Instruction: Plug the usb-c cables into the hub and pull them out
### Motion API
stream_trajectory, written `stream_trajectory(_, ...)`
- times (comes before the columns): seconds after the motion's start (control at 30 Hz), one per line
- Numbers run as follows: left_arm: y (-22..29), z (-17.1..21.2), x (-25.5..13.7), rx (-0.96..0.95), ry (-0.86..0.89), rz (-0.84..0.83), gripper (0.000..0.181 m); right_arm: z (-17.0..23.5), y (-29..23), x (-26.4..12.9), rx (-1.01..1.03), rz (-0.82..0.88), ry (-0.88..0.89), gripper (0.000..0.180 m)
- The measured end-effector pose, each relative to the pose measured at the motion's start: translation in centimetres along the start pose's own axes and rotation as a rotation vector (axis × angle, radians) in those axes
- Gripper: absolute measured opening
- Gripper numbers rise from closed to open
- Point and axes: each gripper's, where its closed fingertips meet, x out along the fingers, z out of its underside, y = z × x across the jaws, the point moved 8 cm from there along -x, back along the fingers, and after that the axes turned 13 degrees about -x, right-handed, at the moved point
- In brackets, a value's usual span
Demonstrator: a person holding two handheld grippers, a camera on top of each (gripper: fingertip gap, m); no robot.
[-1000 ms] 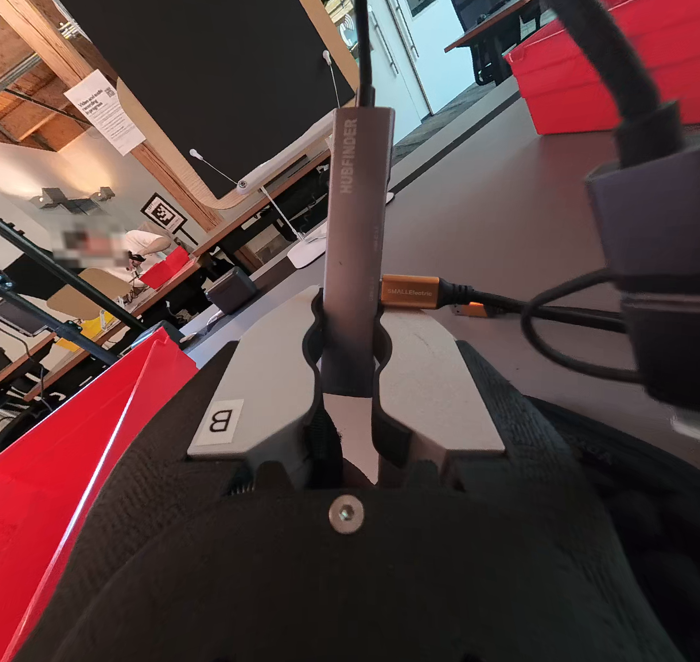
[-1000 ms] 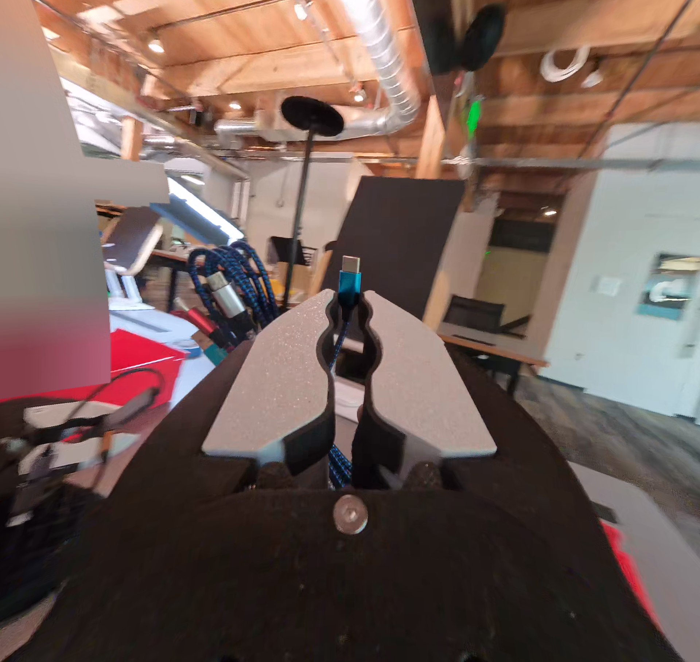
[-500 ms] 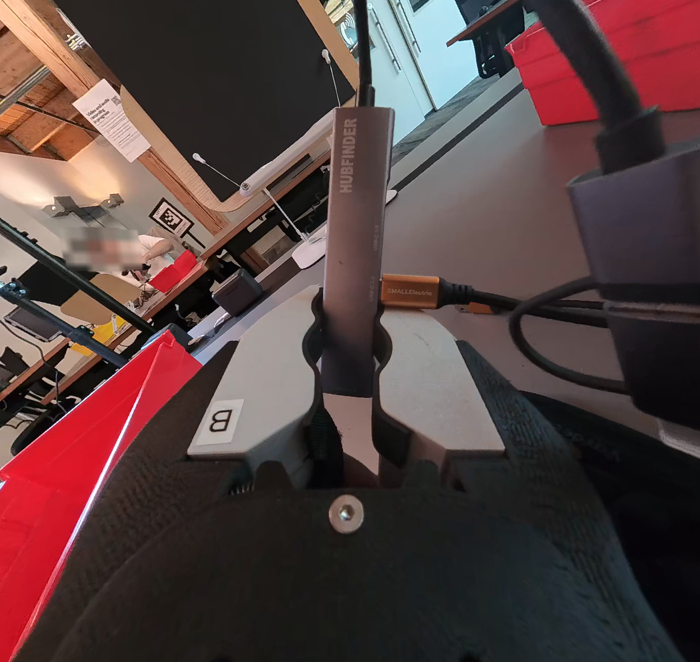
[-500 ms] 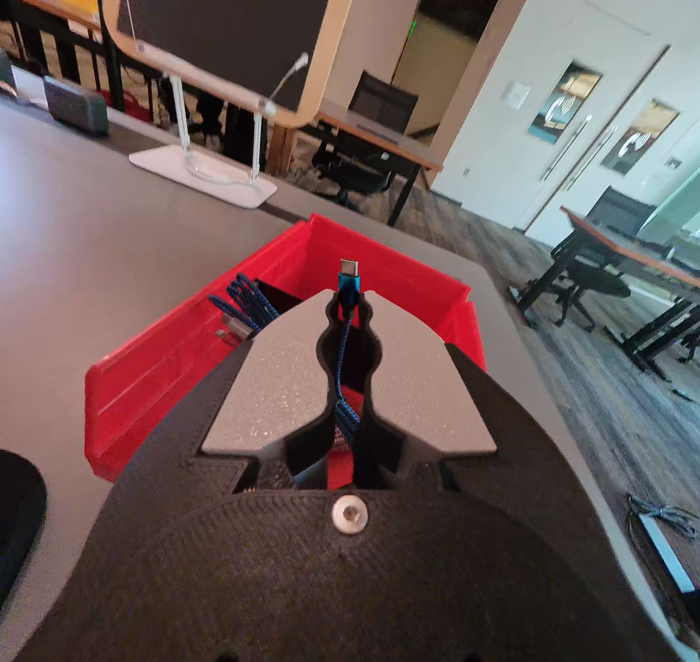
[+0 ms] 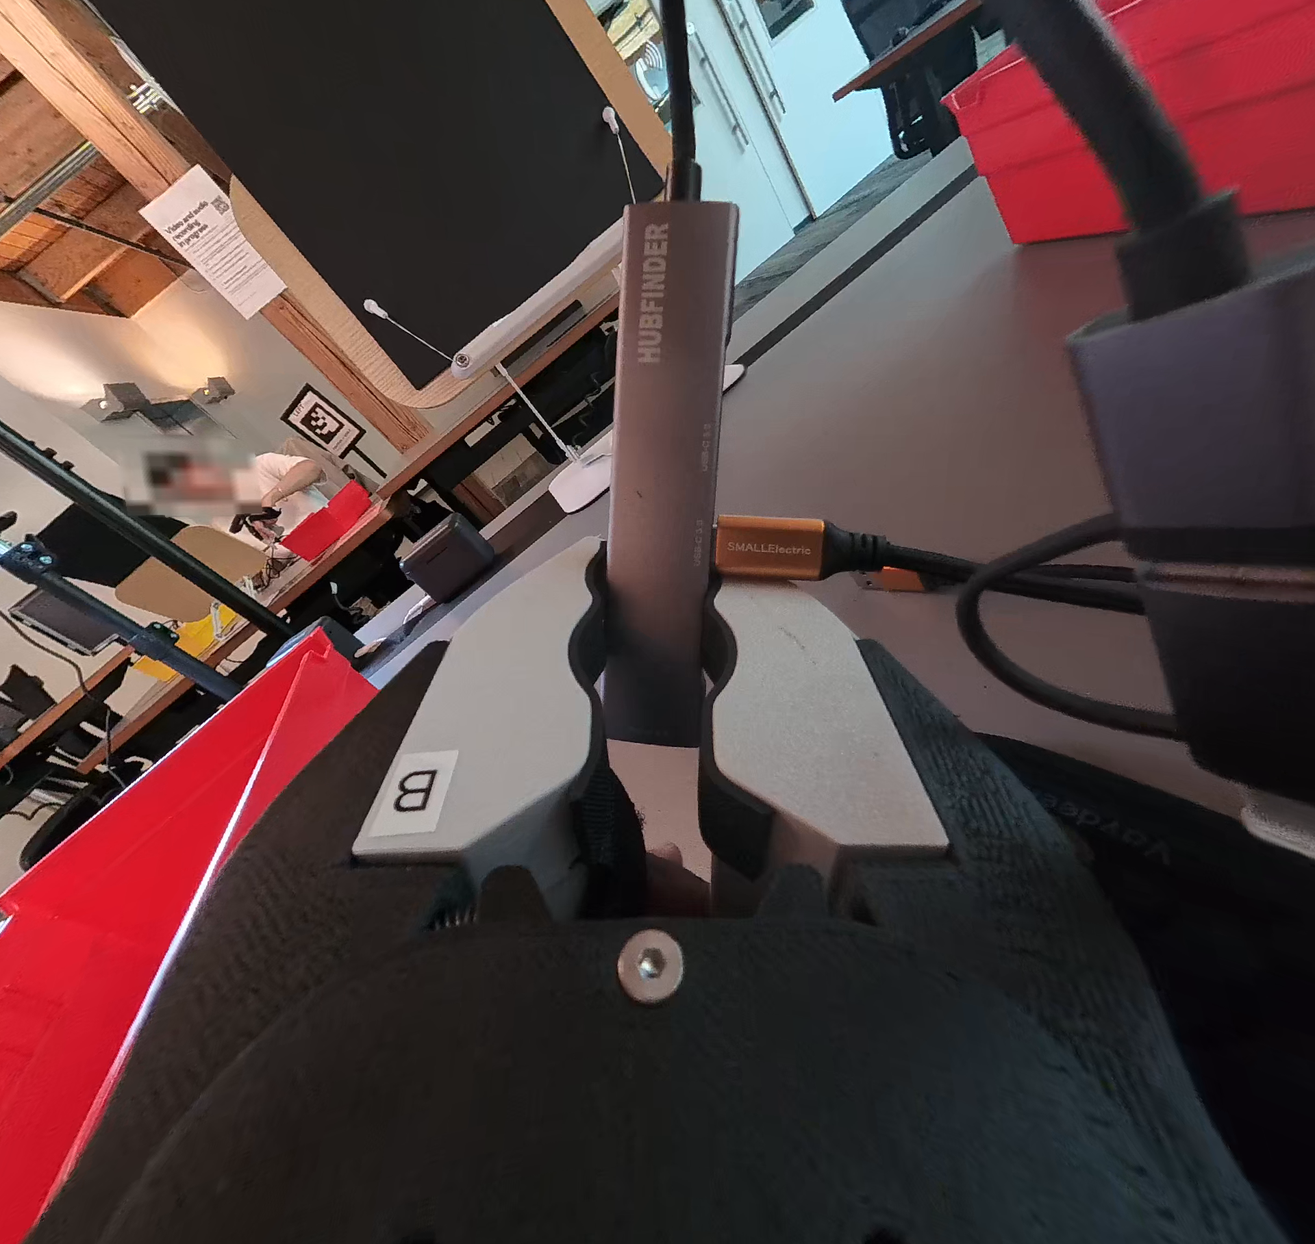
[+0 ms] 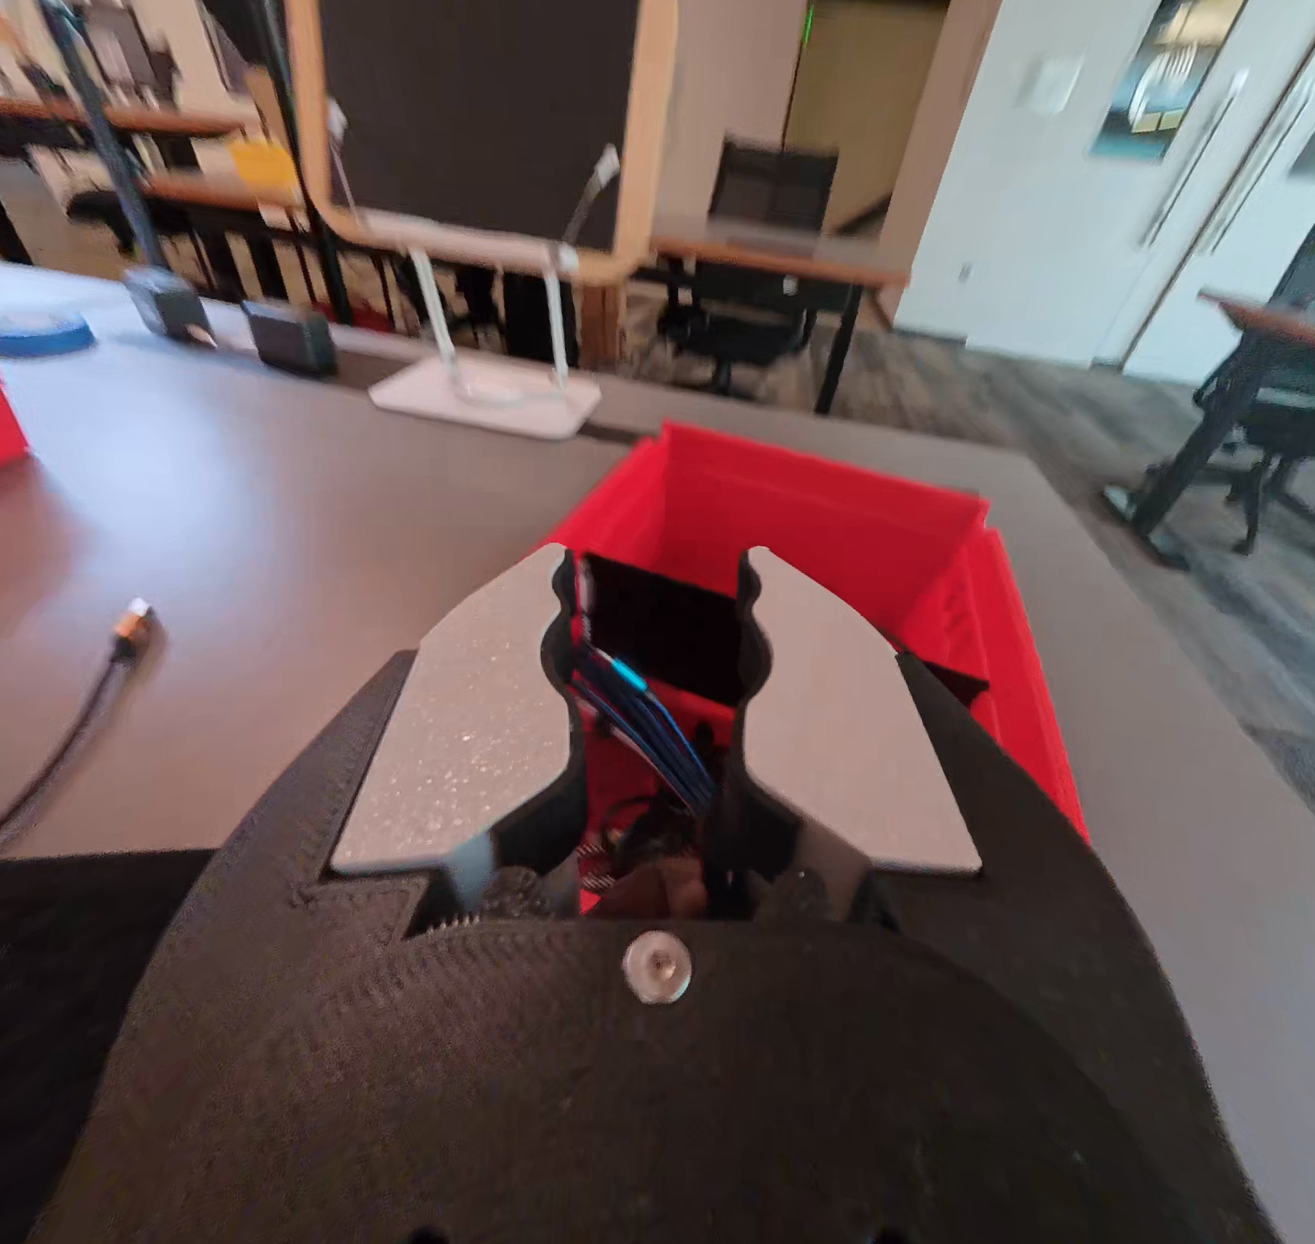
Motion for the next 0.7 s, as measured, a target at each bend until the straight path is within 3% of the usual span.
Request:
stream_trajectory(0.07, 0.1, 0.0, 0.1, 0.01, -0.006, -0.002, 0.022, -2.0, -2.5, -1.2, -0.007, -0.048, 0.122, 0.04)
stream_trajectory(0.2, 0.3, 0.2, 0.2, 0.043, -0.021, -0.017, 0.022, -6.0, -11.5, -2.5, -0.044, -0.329, 0.268, 0.037)
stream_trajectory(0.33, 0.2, 0.3, 0.3, 0.034, -0.05, -0.02, 0.022, -6.9, -21.9, -2.4, -0.32, -0.596, 0.22, 0.029)
stream_trajectory(0.4, 0.1, 0.2, 0.2, 0.017, -0.046, -0.014, 0.022, -5.2, -24.8, -1.0, -0.475, -0.594, 0.114, 0.023)
stream_trajectory(0.47, 0.0, 0.2, 0.1, 0.007, -0.035, -0.007, 0.022, -2.8, -25.2, 1.2, -0.604, -0.478, -0.007, 0.018)
stream_trajectory(0.57, 0.1, 0.2, 0.0, 0.003, -0.031, 0.007, 0.022, -1.0, -25.5, 3.3, -0.511, -0.511, -0.048, 0.017)
stream_trajectory(0.63, 0.1, 0.2, 0.1, 0.013, -0.039, 0.009, 0.022, -1.3, -26.7, 3.6, -0.395, -0.602, 0.0, 0.021)
stream_trajectory(0.7, 0.2, 0.2, 0.1, 0.025, -0.046, 0.006, 0.022, -2.0, -27.6, 4.1, -0.411, -0.583, 0.039, 0.025)
